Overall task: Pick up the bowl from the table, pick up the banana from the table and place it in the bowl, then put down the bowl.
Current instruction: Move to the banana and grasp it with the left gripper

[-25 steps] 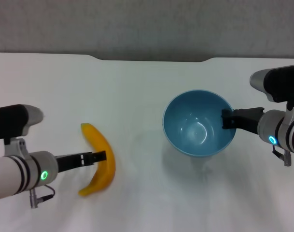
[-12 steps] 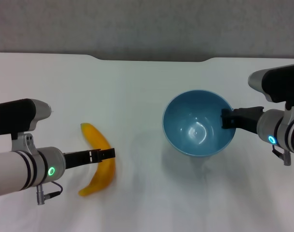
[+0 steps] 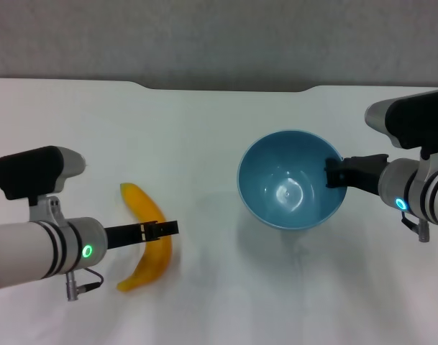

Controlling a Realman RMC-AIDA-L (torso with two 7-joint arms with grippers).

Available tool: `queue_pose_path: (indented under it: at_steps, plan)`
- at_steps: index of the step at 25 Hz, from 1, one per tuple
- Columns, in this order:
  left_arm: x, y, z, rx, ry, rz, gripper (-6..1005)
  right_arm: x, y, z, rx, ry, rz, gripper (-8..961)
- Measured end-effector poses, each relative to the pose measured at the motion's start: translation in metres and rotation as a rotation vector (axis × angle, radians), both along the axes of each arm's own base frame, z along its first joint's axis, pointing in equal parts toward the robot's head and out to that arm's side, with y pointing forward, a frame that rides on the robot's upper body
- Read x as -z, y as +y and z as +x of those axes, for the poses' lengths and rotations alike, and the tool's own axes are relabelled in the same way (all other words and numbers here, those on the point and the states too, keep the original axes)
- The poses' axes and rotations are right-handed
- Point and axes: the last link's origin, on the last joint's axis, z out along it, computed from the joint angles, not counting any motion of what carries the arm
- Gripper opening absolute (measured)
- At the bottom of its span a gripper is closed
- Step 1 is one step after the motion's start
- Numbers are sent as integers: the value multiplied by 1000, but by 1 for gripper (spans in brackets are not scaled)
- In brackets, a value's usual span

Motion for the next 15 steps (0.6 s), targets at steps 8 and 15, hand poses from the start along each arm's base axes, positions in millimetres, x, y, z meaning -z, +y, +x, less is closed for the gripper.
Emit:
queue_pose_path:
  at_steps: [8, 15]
  plan:
    - [13, 2, 4, 9, 14, -40, 893, 0, 0, -3, -9, 2, 1, 58]
    - [16, 3, -1, 0, 26, -34, 890, 1, 0, -5, -15, 2, -1, 60]
